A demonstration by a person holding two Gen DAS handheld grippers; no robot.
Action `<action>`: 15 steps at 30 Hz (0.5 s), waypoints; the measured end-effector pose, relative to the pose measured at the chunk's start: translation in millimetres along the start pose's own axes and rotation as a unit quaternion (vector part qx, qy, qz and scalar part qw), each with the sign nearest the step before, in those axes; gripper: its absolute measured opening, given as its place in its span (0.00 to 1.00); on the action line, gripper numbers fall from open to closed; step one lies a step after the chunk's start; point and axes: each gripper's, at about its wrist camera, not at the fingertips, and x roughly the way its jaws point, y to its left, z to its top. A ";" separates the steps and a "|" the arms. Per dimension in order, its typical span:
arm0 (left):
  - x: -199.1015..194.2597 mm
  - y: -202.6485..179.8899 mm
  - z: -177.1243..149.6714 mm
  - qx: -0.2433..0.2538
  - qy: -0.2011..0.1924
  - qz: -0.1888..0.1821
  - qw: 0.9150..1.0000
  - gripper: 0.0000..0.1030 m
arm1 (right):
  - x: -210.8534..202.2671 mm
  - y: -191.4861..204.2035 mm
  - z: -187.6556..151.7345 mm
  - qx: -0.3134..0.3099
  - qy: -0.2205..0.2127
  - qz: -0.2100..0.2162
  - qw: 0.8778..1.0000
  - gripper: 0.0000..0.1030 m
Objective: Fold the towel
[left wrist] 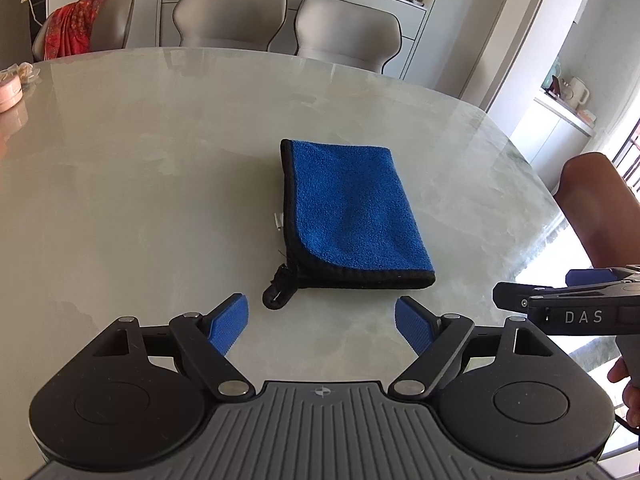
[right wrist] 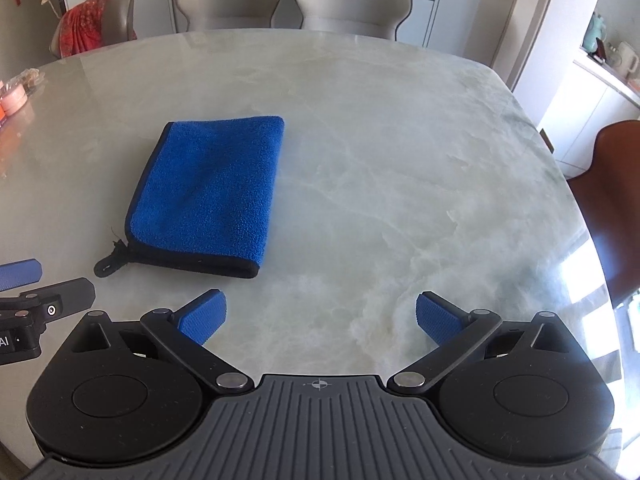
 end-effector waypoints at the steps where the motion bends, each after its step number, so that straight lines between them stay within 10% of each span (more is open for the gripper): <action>1: 0.3 -0.7 -0.4 0.001 0.001 0.002 1.000 0.82 | 0.2 0.4 0.0 -0.001 0.001 0.000 1.000 0.99; 15: 6.9 -3.0 0.4 0.004 0.014 0.016 1.000 0.81 | 5.6 1.5 -0.6 -0.003 0.008 -0.004 1.000 0.99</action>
